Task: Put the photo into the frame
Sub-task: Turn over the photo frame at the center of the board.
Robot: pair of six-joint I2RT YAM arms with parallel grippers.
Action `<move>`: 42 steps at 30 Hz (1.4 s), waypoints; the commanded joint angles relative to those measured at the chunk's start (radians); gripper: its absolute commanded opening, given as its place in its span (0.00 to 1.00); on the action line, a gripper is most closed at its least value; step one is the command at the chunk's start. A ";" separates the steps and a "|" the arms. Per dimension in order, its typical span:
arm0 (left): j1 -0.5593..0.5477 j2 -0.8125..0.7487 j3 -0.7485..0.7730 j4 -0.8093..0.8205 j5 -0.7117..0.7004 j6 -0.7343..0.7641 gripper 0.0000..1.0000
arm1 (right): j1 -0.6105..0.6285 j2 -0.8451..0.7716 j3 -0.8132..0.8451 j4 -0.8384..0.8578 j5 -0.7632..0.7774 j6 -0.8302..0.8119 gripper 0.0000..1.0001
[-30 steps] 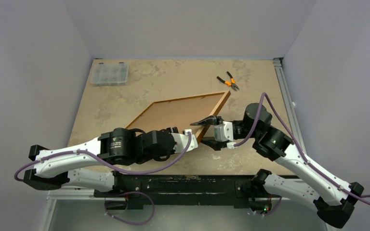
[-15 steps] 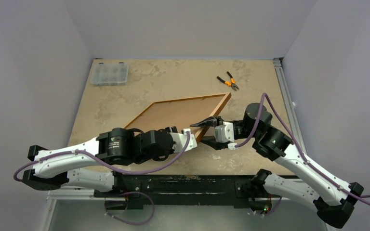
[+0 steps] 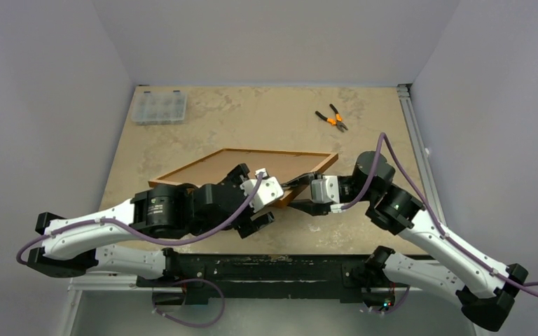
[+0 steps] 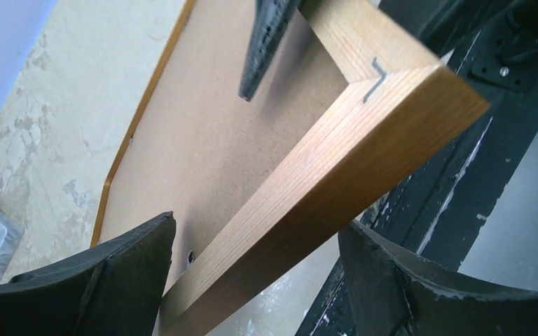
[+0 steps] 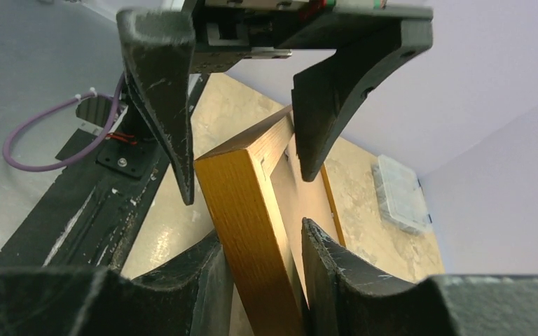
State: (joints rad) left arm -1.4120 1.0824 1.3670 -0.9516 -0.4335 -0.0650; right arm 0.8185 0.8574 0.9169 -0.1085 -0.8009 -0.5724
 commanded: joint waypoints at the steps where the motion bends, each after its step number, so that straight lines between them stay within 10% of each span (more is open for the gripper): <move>1: -0.010 -0.055 0.066 0.079 -0.058 -0.059 0.83 | 0.000 0.007 0.009 0.076 0.050 0.100 0.00; 16: -0.010 -0.235 0.042 0.402 -0.035 -0.040 0.91 | 0.001 0.088 0.030 0.103 0.183 0.297 0.00; 42: -0.009 -0.093 -0.098 0.411 -0.058 -0.297 0.90 | -0.049 0.176 0.064 0.042 0.699 0.868 0.00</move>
State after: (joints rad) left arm -1.4162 0.9741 1.2892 -0.5842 -0.4900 -0.2844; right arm 0.8028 1.0470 0.9901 -0.0639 -0.1505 0.1799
